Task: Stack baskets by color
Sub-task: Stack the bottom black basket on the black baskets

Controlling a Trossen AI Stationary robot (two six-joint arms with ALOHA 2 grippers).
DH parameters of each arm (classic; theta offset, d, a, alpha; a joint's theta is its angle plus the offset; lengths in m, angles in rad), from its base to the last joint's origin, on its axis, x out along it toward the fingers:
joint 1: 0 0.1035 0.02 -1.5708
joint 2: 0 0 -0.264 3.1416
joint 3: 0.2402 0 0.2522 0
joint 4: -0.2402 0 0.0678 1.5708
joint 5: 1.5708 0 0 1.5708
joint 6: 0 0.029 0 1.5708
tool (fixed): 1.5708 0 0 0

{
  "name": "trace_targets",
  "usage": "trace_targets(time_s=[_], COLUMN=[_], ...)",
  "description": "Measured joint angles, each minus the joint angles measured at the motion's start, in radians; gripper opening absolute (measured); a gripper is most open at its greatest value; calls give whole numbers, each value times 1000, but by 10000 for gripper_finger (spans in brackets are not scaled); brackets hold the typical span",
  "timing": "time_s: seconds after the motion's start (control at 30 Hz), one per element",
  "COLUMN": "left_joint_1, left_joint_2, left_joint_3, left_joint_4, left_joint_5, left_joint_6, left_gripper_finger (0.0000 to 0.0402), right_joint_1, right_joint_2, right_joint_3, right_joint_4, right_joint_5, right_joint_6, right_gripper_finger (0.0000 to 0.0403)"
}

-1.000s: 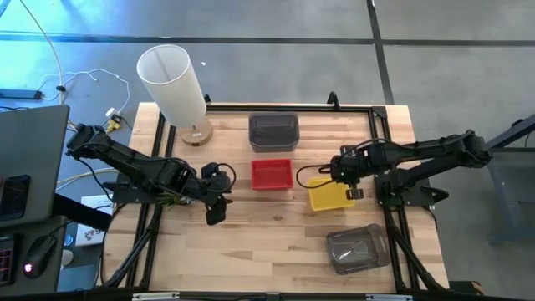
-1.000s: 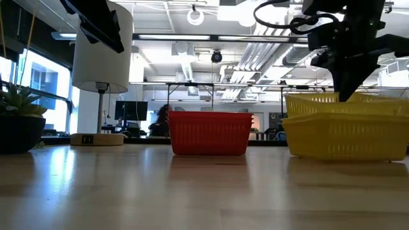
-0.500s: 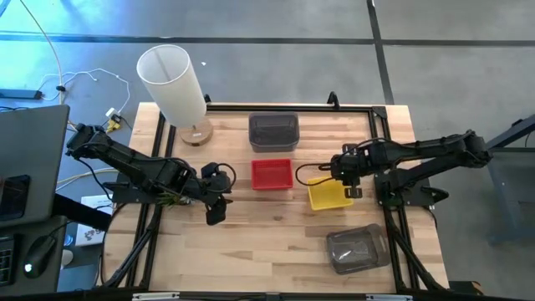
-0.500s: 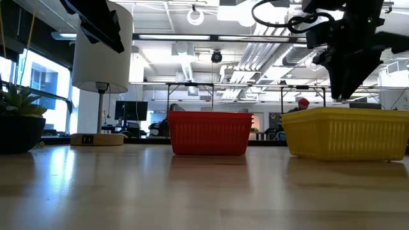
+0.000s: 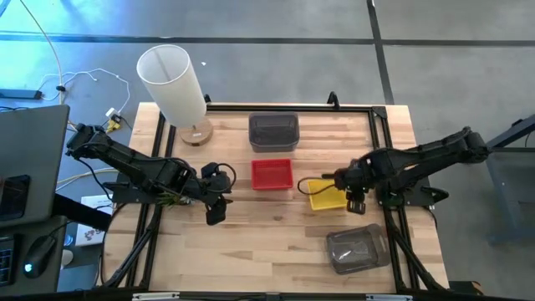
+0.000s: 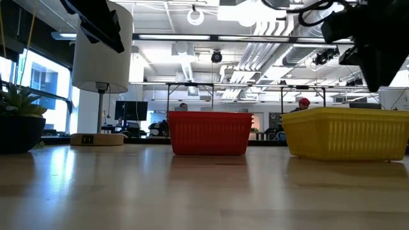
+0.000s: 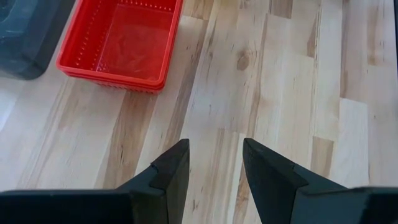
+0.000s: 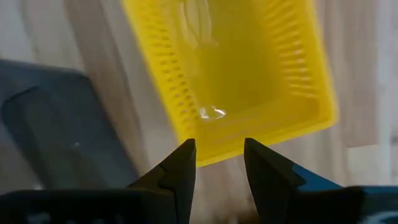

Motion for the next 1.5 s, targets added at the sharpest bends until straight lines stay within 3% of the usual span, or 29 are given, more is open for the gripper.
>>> trace_targets(time_s=[0.27,0.77,1.17,1.5], left_joint_1=[0,0,0,0], left_joint_2=[0,0,0,0], left_joint_3=[0,0,0,0], left_joint_4=[0,7,8,8], left_joint_5=[0,-1,-4,-4], left_joint_6=[0,0,-2,-1], left_gripper_finger=[135,135,135,135], right_joint_1=[186,459,598,629], right_joint_2=[0,0,0,28], right_joint_3=[0,0,0,0], right_joint_4=[5,55,85,126], right_joint_5=[13,149,243,266], right_joint_6=[223,531,629,628], right_gripper_finger=[124,124,124,124])
